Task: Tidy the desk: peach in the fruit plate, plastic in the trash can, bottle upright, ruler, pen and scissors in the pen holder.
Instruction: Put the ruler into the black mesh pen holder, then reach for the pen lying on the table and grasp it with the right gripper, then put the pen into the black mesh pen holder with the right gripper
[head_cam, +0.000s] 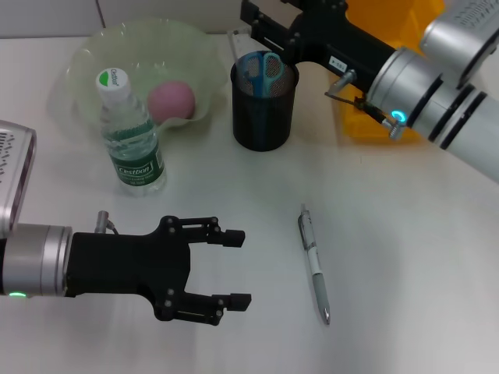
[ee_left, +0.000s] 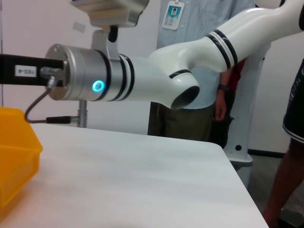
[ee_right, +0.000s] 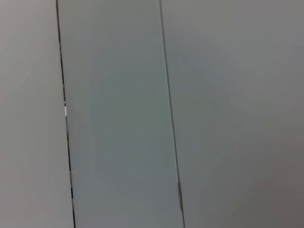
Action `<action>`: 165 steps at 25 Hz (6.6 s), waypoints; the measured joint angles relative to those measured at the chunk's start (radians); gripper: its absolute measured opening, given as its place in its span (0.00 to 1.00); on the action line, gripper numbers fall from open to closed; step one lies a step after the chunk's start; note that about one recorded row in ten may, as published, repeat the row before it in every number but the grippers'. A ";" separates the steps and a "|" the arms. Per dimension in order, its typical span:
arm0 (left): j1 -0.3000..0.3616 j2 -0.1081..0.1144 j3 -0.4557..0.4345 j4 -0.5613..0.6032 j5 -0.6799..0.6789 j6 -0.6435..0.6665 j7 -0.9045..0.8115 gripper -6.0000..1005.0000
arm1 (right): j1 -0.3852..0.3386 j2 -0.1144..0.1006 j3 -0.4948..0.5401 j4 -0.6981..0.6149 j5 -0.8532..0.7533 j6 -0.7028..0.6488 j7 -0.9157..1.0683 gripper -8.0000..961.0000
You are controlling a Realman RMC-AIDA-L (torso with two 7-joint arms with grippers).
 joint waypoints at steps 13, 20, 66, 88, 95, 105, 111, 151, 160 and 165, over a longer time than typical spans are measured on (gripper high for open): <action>0.020 -0.001 -0.003 0.000 -0.001 0.008 0.000 0.80 | -0.393 -0.003 0.167 -1.019 -1.207 0.169 1.221 0.74; 0.039 0.001 -0.008 -0.030 -0.014 0.008 0.052 0.80 | -0.221 -0.008 0.282 -1.263 -2.028 -0.366 2.109 0.73; 0.030 0.002 -0.011 -0.051 -0.011 -0.012 0.114 0.80 | 0.424 0.004 0.181 -0.324 -2.152 -0.455 2.236 0.72; 0.035 0.002 -0.005 -0.051 -0.012 -0.012 0.115 0.80 | 0.430 0.004 0.154 -0.258 -2.128 -0.392 2.236 0.55; 0.034 0.002 -0.005 -0.051 -0.010 -0.012 0.116 0.80 | 0.434 0.004 0.140 -0.253 -2.126 -0.388 2.236 0.44; 0.033 0.002 -0.005 -0.051 -0.009 -0.012 0.116 0.80 | 0.436 0.004 0.141 -0.233 -2.125 -0.384 2.236 0.33; 0.033 0.002 -0.005 -0.051 -0.009 -0.012 0.117 0.80 | 0.436 0.004 0.142 -0.232 -2.124 -0.382 2.236 0.35; 0.029 0.000 -0.008 -0.051 -0.013 -0.015 0.130 0.80 | 0.473 0.004 0.019 -0.189 -2.047 -0.368 2.223 0.20; 0.025 0.000 -0.010 -0.063 -0.013 -0.019 0.130 0.80 | 0.454 0.004 -0.001 -0.249 -2.050 -0.373 2.222 0.14; 0.024 0.000 -0.013 -0.064 -0.013 -0.018 0.129 0.80 | 0.411 -0.004 0.014 -0.318 -2.055 -0.380 2.221 0.13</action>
